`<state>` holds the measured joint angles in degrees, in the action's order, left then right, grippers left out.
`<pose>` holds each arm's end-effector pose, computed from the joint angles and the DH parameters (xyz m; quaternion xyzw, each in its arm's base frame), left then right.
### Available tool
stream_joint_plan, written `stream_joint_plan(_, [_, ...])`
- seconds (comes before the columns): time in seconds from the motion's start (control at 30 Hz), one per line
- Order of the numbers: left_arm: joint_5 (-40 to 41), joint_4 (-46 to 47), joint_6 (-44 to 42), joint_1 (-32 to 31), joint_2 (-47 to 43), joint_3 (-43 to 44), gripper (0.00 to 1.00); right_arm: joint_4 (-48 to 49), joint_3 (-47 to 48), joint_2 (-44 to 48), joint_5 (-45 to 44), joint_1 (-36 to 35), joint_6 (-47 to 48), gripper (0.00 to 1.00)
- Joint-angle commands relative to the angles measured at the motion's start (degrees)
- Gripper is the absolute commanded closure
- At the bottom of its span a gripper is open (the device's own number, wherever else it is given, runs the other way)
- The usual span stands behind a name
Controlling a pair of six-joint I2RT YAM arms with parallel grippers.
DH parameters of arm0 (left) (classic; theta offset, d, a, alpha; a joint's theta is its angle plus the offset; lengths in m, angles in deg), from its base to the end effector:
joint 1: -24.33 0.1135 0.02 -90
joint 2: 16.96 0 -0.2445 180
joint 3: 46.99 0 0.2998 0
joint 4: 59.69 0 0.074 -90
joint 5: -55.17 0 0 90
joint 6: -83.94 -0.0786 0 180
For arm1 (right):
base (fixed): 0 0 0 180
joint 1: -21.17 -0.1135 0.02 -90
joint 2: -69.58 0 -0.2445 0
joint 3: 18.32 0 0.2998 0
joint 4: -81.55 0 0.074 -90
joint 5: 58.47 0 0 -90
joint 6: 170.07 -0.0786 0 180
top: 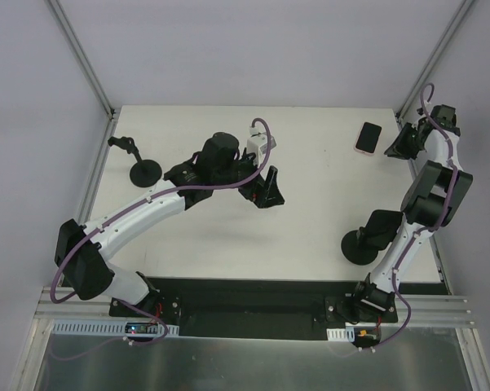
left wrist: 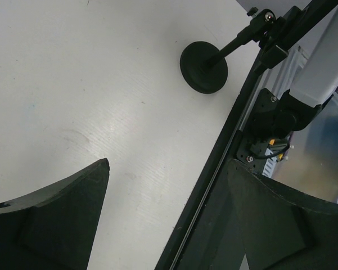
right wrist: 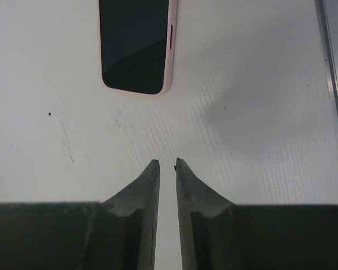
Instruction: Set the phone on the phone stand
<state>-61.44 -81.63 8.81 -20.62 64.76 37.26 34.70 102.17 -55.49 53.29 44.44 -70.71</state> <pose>0.2726 -0.3219 0.3207 0.3345 0.7326 -0.4432 0.3937 0.5177 -0.1909 0.1747 0.0504 0.9276 0.0799 0.3613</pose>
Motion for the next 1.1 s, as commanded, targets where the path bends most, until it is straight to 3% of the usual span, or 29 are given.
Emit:
stream_joint_plan(0.0, [-0.02, -1.03, -2.74, 0.21, -0.41, -0.28, 0.16, 3.14, 3.29, -1.39, 4.51, 0.9, 1.36, 0.79])
stream_joint_plan(0.17, [0.77, -0.95, -3.1, 0.3, -0.33, -0.72, 0.16, 1.56, 4.35, -2.28, 6.37, 0.99, 0.92, 0.79])
stream_joint_plan(0.6, [1.04, -0.86, -3.1, 0.39, -0.68, -1.16, 0.16, 8.5, -6.73, 4.93, 2.15, 0.29, -6.72, 0.8])
stream_joint_plan(0.87, [0.77, -0.86, -3.01, 0.39, -0.06, -1.25, 0.16, 22.38, -17.09, 8.53, 4.61, -1.29, -21.57, 0.8])
stream_joint_plan(1.0, [0.59, -0.77, -3.01, 0.39, 0.03, -1.43, 0.16, 26.16, -19.2, 8.1, -2.31, -3.31, -25.7, 0.82])
stream_joint_plan(1.07, [1.21, -0.68, -3.18, 0.39, -0.06, -1.52, 0.16, 29.31, -21.74, 8.18, -3.39, -3.23, -31.48, 0.88])
